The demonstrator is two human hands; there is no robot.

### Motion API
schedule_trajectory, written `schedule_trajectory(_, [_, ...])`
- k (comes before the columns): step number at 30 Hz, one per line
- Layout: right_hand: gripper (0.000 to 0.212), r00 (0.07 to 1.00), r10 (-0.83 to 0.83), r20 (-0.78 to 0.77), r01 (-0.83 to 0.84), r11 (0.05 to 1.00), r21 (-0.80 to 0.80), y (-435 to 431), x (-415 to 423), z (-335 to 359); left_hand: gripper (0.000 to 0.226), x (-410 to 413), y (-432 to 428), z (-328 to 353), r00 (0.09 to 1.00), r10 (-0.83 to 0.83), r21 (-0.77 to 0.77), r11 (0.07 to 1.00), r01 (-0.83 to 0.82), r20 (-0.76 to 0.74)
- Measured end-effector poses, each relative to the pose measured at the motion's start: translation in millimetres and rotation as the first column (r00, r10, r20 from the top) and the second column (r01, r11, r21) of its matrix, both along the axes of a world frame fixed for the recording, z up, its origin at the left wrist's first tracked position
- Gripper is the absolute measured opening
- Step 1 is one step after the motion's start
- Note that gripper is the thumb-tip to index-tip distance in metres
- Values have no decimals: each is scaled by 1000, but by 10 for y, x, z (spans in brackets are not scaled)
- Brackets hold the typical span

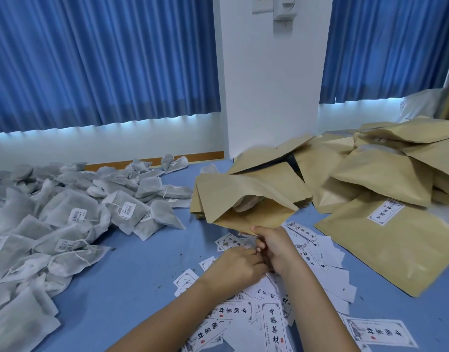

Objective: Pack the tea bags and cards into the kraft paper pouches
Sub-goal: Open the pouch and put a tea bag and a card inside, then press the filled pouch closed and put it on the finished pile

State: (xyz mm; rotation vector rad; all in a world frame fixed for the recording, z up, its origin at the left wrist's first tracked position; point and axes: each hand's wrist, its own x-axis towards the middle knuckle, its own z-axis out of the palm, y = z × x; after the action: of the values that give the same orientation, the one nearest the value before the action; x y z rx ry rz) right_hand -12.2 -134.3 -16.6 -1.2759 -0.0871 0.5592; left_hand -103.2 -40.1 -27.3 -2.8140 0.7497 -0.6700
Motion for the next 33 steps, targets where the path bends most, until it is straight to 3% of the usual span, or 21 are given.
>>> schedule_trajectory(1, [7, 1000, -1, -16, 1, 1000, 4, -3, -6, 12, 7, 12, -23, 4, 1000, 2, 12, 1000, -2, 25])
schedule_trajectory(4, [33, 997, -42, -62, 43, 999, 19, -16, 25, 8, 17, 22, -63, 48, 993, 6, -93, 996, 5, 117])
schedule_trajectory(7, [31, 997, -74, -37, 75, 997, 28, -25, 46, 1, 22, -37, -44, 75, 988, 67, -291, 956, -25, 136])
schedule_trajectory(10, [21, 991, -80, 106, 82, 997, -13, -25, 30, 9, 5, -126, 50, 152, 982, 136, -524, 850, -47, 133])
schedule_trajectory(12, [20, 979, -85, 183, 97, 994, -57, -13, 14, 15, 6, -148, 102, 266, 952, 162, -522, 853, -3, 259])
schedule_trajectory(14, [28, 973, -80, 215, 110, 985, -132, 8, -2, 12, 4, -110, 118, 406, 902, 142, -436, 898, 56, 408])
schedule_trajectory(16, [29, 971, -57, 232, 98, 981, -170, 33, -44, 30, 3, -26, 92, 534, 874, 139, -340, 940, 31, 466])
schedule_trajectory(19, [29, 968, -45, 247, 87, 983, -163, 48, -128, 79, 31, 175, -50, 701, 881, 395, -203, 914, -350, 261])
schedule_trajectory(22, [32, 965, -33, 261, 70, 988, -134, 39, -196, 102, 17, 380, -128, 722, 765, 642, -134, 754, -643, -53])
schedule_trajectory(24, [30, 959, 1, 283, 44, 988, -150, 56, -235, 108, 21, 555, -36, 633, 709, 692, -150, 693, -705, -136])
schedule_trajectory(27, [22, 963, 47, 267, -10, 991, -136, 87, -272, 107, 32, 663, 110, 644, 675, 725, -102, 668, -737, -138])
schedule_trajectory(30, [19, 972, 33, 234, -14, 996, -83, 74, -231, 96, 16, 582, 10, 782, 678, 688, -207, 646, -734, -258])
schedule_trajectory(31, [21, 973, 18, 230, -3, 998, -64, 72, -204, 91, 9, 521, -53, 807, 731, 669, -236, 695, -679, -133])
schedule_trajectory(33, [28, 967, 24, 254, -5, 997, -75, 87, -176, 89, 12, 377, -174, 854, 822, 500, -236, 863, -447, 274])
